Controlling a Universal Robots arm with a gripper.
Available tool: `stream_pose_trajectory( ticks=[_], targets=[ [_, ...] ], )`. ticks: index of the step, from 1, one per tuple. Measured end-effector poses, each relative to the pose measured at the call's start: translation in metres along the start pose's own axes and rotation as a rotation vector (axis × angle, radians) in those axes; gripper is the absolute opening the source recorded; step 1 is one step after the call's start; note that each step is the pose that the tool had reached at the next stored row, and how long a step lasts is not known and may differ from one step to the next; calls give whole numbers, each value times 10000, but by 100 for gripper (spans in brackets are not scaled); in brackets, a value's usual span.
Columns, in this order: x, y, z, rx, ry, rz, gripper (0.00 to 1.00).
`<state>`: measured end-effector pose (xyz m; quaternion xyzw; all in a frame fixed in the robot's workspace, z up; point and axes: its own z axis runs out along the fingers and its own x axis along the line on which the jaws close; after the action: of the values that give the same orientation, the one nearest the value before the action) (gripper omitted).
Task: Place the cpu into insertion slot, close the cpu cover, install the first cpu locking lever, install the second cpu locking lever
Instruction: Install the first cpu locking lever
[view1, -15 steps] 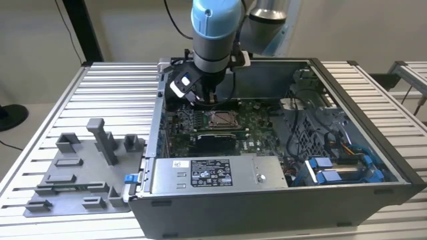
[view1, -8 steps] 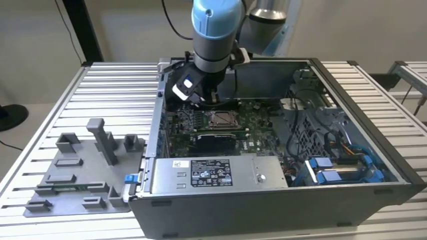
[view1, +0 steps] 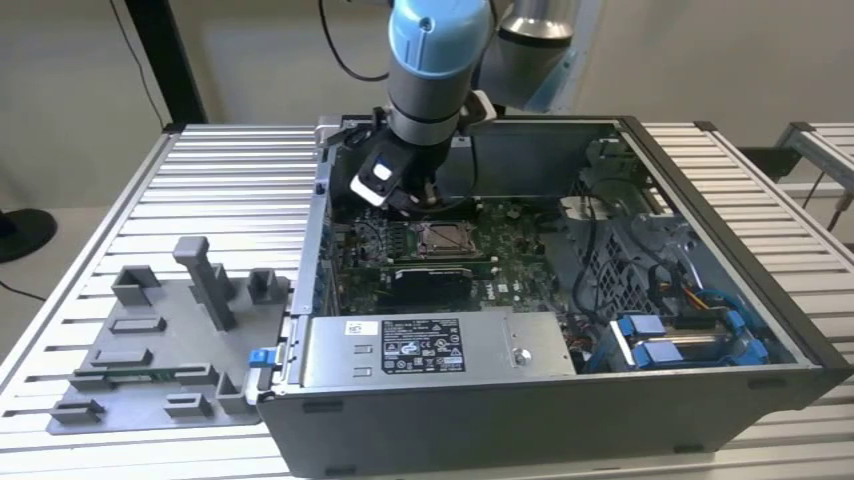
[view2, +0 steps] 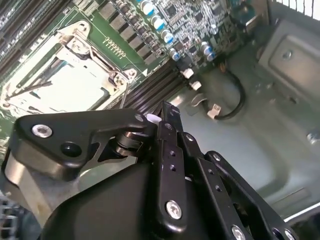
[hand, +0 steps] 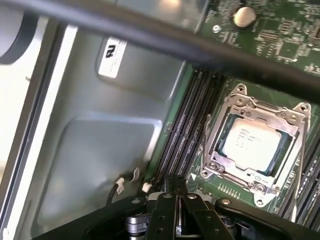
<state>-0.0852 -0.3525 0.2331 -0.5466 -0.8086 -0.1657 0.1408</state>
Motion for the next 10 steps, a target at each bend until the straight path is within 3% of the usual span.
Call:
stream_pose_trajectory(
  ticks=[3, 8, 10],
  targets=[
    [0, 0, -1, 77, 2, -532, 0],
    [0, -1, -1, 85, 4, -592, 0],
    [0, 0, 0, 166, 29, -796, 0]
  ],
)
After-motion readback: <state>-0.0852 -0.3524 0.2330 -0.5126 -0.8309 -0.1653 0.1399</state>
